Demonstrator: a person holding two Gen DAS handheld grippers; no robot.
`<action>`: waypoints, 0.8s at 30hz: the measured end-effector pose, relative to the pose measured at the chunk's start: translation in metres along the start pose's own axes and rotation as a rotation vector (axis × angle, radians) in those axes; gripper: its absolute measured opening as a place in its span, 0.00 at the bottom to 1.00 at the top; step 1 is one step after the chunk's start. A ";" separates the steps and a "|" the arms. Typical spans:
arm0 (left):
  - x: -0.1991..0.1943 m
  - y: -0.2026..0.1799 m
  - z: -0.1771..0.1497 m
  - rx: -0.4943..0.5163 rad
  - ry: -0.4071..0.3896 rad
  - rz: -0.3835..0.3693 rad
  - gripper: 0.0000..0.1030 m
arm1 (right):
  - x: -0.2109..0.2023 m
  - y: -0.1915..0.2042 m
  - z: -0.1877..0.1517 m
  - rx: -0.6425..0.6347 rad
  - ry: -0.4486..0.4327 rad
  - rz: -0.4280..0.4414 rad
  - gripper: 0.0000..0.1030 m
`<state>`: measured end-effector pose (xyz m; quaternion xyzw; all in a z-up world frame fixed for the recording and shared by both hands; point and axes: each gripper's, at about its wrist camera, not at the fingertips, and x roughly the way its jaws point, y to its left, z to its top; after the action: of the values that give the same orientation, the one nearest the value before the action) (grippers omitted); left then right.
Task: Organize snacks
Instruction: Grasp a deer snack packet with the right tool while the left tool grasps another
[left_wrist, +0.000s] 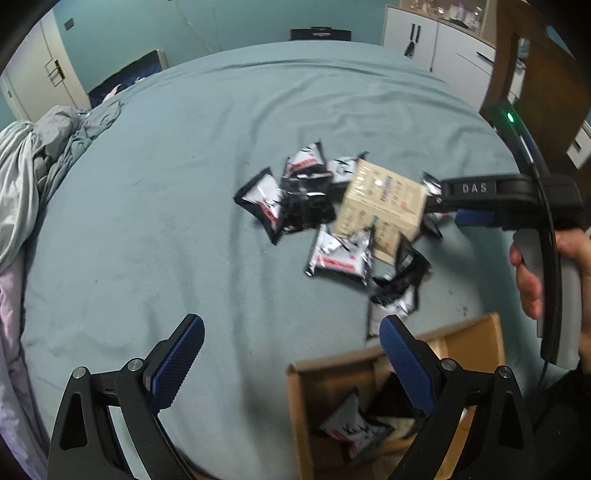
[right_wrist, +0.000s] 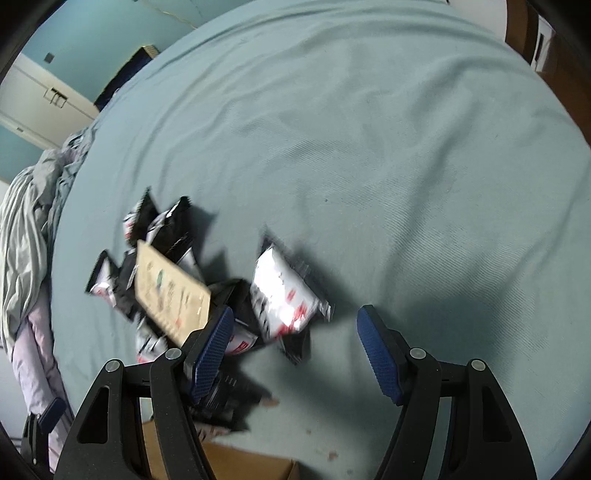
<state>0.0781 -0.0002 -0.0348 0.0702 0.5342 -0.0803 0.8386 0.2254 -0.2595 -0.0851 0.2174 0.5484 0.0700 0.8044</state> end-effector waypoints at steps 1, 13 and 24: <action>0.003 0.004 0.002 -0.015 -0.003 0.002 0.94 | 0.002 -0.001 0.002 0.005 -0.005 -0.001 0.62; 0.042 0.053 0.017 -0.205 0.003 0.050 0.94 | -0.032 0.020 -0.010 -0.079 -0.134 -0.034 0.19; 0.072 0.022 0.039 0.014 -0.004 0.080 0.94 | -0.123 0.013 -0.081 -0.096 -0.214 0.131 0.19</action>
<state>0.1474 0.0089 -0.0831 0.0971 0.5286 -0.0505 0.8418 0.1056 -0.2688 0.0003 0.2203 0.4402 0.1248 0.8615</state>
